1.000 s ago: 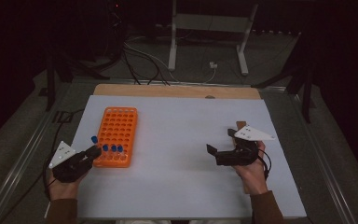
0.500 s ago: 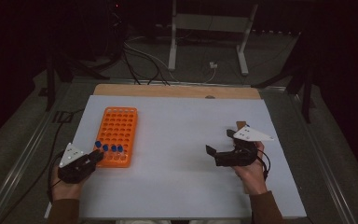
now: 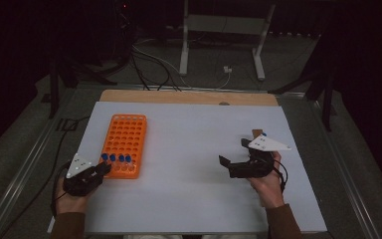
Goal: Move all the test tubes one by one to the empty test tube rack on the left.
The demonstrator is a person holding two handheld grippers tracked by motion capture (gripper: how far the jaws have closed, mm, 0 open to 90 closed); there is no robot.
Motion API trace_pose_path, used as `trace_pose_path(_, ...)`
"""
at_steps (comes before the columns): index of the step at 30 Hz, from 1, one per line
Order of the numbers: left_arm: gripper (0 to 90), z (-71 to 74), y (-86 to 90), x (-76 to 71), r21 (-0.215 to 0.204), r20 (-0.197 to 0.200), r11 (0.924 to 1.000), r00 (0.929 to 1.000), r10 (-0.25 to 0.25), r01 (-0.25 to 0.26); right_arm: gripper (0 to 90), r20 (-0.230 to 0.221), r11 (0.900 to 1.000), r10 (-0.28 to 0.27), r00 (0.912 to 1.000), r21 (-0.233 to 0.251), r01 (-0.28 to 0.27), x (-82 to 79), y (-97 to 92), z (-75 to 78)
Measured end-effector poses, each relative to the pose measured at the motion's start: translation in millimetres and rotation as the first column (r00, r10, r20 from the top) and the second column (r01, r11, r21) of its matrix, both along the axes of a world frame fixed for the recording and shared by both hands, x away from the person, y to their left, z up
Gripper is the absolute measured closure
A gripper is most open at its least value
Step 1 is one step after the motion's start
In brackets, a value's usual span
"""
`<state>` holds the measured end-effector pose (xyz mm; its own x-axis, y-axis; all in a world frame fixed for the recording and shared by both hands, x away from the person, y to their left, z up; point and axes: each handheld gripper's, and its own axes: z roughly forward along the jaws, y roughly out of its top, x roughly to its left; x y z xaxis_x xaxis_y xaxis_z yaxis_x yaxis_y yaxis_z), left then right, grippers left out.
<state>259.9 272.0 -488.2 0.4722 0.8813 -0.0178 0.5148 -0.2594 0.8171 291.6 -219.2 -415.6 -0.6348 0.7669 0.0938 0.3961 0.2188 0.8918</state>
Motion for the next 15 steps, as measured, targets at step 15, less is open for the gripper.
trace_pose_path(15,71.2,0.3,3.5,-2.2,-0.034,0.011,0.9994,0.9999,0.004,-0.003,0.2,0.003,1.0,0.001,1.0,0.001,-0.001,0.7,-0.2,-0.7)
